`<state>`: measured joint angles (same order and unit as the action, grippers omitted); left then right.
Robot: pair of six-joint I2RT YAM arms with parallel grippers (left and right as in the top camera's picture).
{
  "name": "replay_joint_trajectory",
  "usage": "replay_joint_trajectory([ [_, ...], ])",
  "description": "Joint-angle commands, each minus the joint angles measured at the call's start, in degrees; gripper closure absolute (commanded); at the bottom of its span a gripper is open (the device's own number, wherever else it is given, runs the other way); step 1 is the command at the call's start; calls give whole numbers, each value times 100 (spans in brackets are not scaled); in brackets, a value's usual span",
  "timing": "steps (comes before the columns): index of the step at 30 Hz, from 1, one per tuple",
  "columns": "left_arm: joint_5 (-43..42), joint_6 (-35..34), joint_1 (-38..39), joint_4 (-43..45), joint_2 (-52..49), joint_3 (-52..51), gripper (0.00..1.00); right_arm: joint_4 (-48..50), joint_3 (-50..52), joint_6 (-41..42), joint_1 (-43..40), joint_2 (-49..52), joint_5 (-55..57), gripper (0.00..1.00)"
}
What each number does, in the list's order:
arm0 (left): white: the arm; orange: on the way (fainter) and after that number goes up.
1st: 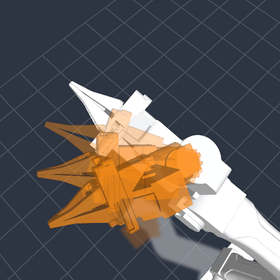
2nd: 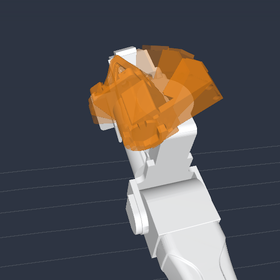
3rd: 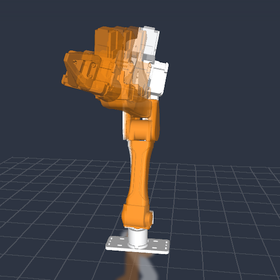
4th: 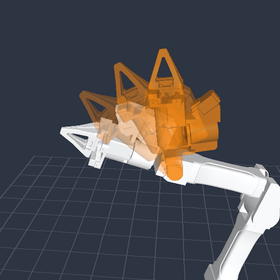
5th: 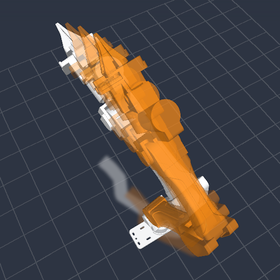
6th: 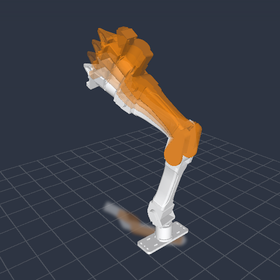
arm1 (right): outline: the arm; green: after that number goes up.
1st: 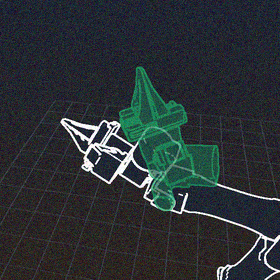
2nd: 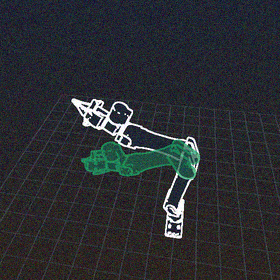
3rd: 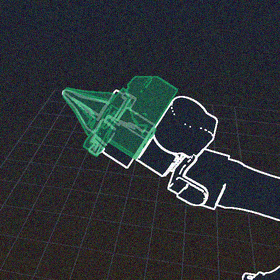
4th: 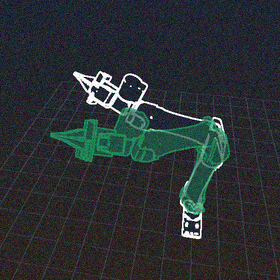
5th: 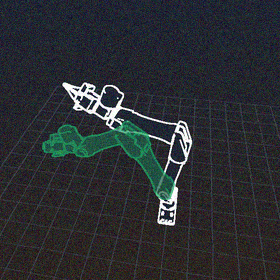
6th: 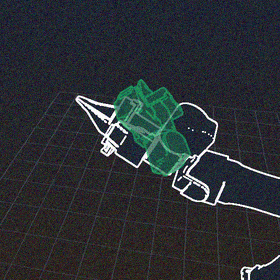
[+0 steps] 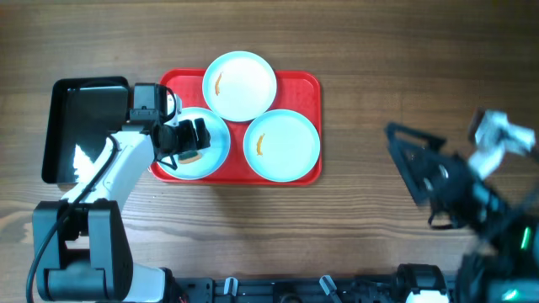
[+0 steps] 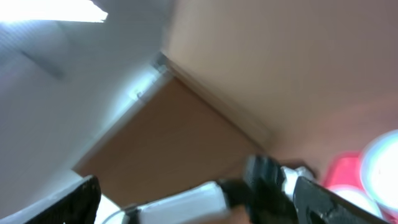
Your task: Clean dirty plates on tray and stack at the side
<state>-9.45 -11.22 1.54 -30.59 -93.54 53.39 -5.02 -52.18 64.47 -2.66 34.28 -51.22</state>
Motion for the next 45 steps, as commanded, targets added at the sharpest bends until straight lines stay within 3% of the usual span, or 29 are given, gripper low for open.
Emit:
replay_joint_trajectory([
  [1,-52,24,22,2,-33,-35,0,-1987,-1801,-3423,13,1711,-393,0],
  [7,-52,24,22,2,-33,-35,0,-4680,-3919,-5230,1075,3742,1554,0],
  [11,-66,22,22,2,-33,-35,0,-5753,-5056,-5386,2170,5045,3724,0],
  [14,-815,22,22,-76,-33,-35,0,-6131,-5757,-5405,2645,5967,4284,0],
  [17,-1532,24,22,-448,-33,-35,0,-6030,-6048,-5388,2859,6647,4009,0],
  [20,-1617,24,22,-490,-33,-35,0,-5659,-6046,-5056,2975,7136,3552,0],
  [23,-1370,-87,-11,-496,-33,-37,0,-5342,-6041,-4242,3018,7552,3206,0],
  [25,-887,-529,-76,-496,-33,-35,0,-5165,-6041,-3696,3025,7844,3145,0],
  [30,-564,-901,-313,-505,-33,-37,0,-4850,-6039,-4183,3145,8544,3139,1],
  [34,-116,-1235,-485,-612,-33,-37,0,-4603,-6033,-4795,3342,8946,2813,13],
  [36,81,-1493,-549,-656,-33,-35,0,-4428,-6022,-4957,3504,9090,2776,15],
  [37,55,-1497,-560,-651,-33,-37,0,-4356,-6019,-4968,3582,9123,2859,20],
  [40,52,-1497,-551,-651,-33,-37,0,-4142,-6019,-4966,3812,9287,3193,52],
  [42,55,-1495,-553,-654,-33,-37,0,-4092,-5995,-4922,3921,9366,3366,51],
  [44,57,-1495,-551,-658,-33,-46,0,-4087,-5958,-4861,4013,9418,3486,40],
  [45,57,-1497,-553,-656,-33,-63,0,-4096,-5945,-4745,4052,9444,3541,28],
])
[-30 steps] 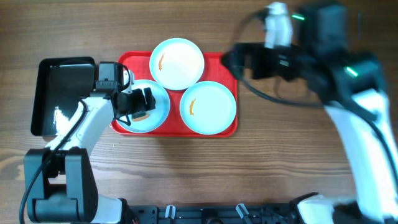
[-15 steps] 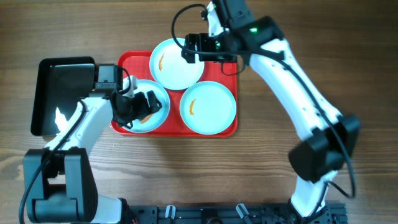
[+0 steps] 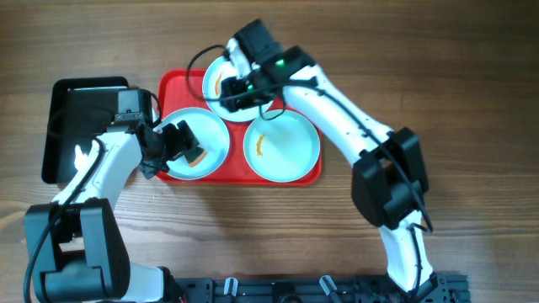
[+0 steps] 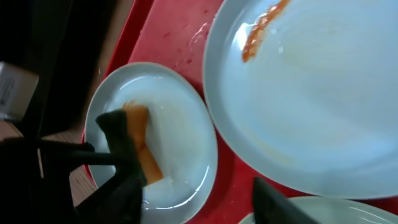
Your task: Clean dirty plates on tray and stack at the side
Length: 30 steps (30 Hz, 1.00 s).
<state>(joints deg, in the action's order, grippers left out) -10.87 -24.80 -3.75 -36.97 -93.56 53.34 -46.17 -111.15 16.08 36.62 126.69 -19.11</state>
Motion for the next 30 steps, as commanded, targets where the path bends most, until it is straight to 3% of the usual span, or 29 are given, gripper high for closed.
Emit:
replay_joint_trajectory([
  [1,199,-142,-24,-17,-31,-63,0,7,-46,103,144,221,330,28],
  [5,201,-164,-28,-17,-31,-63,2,-120,15,372,188,247,352,43],
  [12,199,-162,-28,-39,-31,-63,2,33,321,358,291,435,435,57],
  [27,184,-162,-24,-98,-31,-63,0,264,472,509,511,782,417,59],
  [30,177,-160,-24,-166,-31,-63,0,262,474,682,533,857,581,65],
])
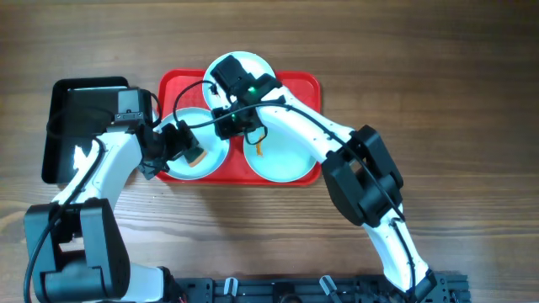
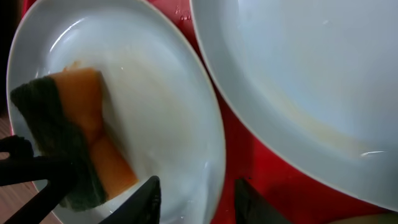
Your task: Clean dirty plates on tray and stack at the side
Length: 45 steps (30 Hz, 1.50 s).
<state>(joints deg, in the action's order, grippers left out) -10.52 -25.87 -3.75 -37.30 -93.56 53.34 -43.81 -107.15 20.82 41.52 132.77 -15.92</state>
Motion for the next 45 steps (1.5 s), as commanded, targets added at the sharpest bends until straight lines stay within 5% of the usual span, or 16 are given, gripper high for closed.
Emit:
replay_joint_trajectory([
  [1,142,-52,-24,-136,-31,-63,0,28,74,251,48,282,337,65],
  [9,142,-52,-24,-133,-31,-63,0,28,74,317,48,442,503,64],
  [15,142,-52,-22,-131,-31,-63,0,37,72,328,46,442,503,75],
  [19,114,-52,-22,-131,-31,-63,0,55,72,337,42,442,503,92],
  [23,-525,0,-22,-140,-31,-63,0,42,33,337,39,439,501,95],
  [28,-1036,149,-24,-140,-28,20,17,-46,-76,337,35,437,501,96],
  [31,-1019,87,-22,-157,-28,81,19,-103,-125,365,9,437,501,96],
  [38,22,-520,107,-129,-28,101,26,-168,-129,632,-160,437,501,96],
  [45,748,-680,573,-50,-31,205,12,-168,-129,634,-179,437,501,96],
])
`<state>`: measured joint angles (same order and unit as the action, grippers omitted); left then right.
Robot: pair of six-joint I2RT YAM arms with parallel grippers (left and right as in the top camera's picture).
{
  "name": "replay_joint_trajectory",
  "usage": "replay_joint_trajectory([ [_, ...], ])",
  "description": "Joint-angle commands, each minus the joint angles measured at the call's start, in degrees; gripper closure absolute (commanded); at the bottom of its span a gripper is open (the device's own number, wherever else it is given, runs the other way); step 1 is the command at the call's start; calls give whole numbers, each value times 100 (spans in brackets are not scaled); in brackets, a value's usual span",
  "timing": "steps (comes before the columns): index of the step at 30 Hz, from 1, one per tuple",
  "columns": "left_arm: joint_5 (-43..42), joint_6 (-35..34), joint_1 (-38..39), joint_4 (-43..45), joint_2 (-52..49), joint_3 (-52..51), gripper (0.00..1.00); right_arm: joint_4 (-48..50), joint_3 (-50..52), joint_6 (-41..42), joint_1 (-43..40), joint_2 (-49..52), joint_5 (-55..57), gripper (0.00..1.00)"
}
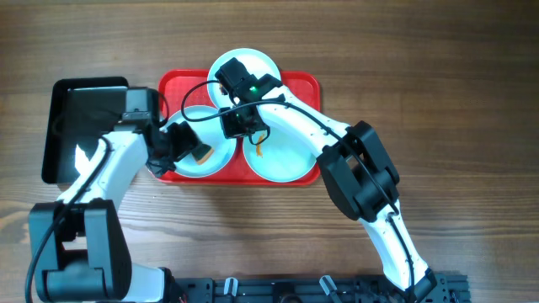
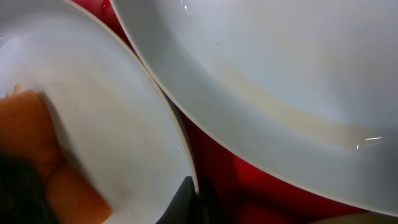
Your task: Clean dirty plates on tray and stack at the side
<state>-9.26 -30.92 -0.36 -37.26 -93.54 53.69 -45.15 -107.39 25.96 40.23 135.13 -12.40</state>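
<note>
Three pale blue plates lie on the red tray (image 1: 307, 84). My left gripper (image 1: 189, 147) is shut on an orange and dark sponge (image 1: 200, 155), which rests on the left plate (image 1: 216, 150). My right gripper (image 1: 239, 126) is shut on that plate's right rim (image 2: 180, 143), one finger inside the rim and one outside. The sponge (image 2: 34, 137) shows at the left in the right wrist view. The right plate (image 1: 290, 156) bears an orange smear. The far plate (image 1: 263, 66) is partly hidden under my right arm.
A black tray (image 1: 84, 118) sits on the wooden table (image 1: 438, 101) left of the red tray. In the right wrist view a second plate (image 2: 280, 62) lies close beside the gripped rim, with a strip of red tray (image 2: 249, 180) between them.
My right gripper stood open astride the left plate's rim; now it is shut on that rim. My left gripper still holds the sponge on the plate, shifted slightly.
At first my left gripper held the sponge on the left plate while my right arm was far off to the right. Then my right gripper hung open over the far plate. It later stood open at the left plate's rim, and now grips it.
</note>
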Motion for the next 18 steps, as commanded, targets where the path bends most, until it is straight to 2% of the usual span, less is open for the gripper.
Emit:
replay_joint_trajectory([
  [1,662,-177,297,-96,-33,227,12,-35,-105,120,-50,201,149,96],
  [9,896,-299,407,-935,-33,981,13,-28,-105,155,-50,201,146,96],
  [11,885,-297,407,-874,-33,997,8,-28,-105,168,-50,201,125,96],
  [12,831,-299,411,-785,-33,997,0,-33,-105,166,-50,201,103,96],
  [16,476,-299,439,-658,-33,997,0,-81,-103,166,-50,201,83,96],
  [18,466,-313,439,-564,-81,994,4,-96,-103,164,-50,201,81,96],
])
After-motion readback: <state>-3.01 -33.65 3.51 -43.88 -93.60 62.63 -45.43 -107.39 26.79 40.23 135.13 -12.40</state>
